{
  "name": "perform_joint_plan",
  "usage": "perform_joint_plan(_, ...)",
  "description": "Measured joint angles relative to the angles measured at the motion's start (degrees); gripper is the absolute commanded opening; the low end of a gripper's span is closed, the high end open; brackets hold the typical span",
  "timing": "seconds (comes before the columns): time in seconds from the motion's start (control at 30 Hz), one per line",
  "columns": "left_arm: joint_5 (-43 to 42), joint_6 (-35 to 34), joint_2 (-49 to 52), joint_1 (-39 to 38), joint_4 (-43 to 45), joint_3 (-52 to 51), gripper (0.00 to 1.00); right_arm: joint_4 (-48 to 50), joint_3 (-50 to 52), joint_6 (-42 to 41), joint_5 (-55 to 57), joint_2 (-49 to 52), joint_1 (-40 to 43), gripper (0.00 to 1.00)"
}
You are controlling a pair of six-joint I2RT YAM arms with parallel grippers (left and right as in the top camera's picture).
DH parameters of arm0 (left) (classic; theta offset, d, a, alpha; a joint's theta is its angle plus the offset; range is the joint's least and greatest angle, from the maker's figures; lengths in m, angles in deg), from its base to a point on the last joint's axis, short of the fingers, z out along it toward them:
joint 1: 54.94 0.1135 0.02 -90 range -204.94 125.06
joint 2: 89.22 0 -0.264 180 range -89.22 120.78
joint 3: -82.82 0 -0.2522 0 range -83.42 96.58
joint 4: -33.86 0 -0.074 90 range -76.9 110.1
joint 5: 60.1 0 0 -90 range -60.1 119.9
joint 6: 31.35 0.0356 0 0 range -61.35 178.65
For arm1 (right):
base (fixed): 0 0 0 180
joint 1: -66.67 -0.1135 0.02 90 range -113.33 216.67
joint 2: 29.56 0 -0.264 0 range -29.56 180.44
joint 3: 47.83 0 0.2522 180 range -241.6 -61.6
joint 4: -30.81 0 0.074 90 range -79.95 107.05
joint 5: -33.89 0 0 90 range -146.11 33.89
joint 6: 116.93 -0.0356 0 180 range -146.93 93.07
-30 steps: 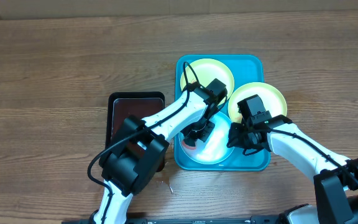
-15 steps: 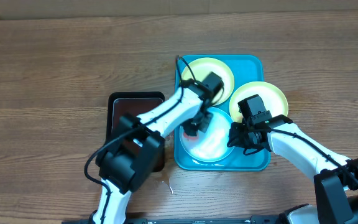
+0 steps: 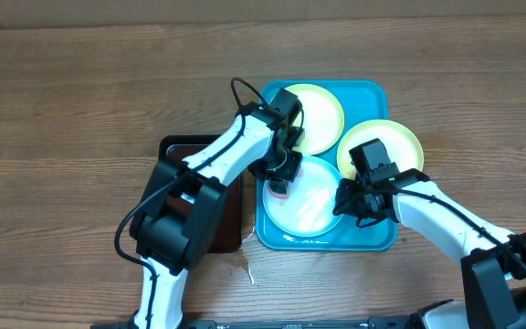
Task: Clean dirty plates on tray and stack at the side
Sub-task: 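Scrub the white plate with the sponge in the left gripper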
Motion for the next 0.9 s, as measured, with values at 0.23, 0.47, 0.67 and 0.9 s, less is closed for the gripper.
perform_joint_plan(0.23,-3.9,3.0,0.1,-4.0,-3.1,-0.7,0.04,0.0,0.0,-0.9,0.0,0.0,0.0,0.04)
perform_joint_plan(0.47,-4.3,3.8,0.2,-4.4,-6.2,-1.1,0.04,0.0,0.0,-1.1,0.0,0.0,0.0,0.04)
perform_joint_plan(0.67,7.6,-2.1,-0.7,-3.8,-5.0,-1.1,0.04,0.0,0.0,-1.1,0.0,0.0,0.0,0.04)
perform_joint_plan(0.9,15.6,-4.9,-1.0,-2.7,-1.4,-0.9,0.04,0.2,0.0,-1.1,-0.2,0.0,0.0,0.04)
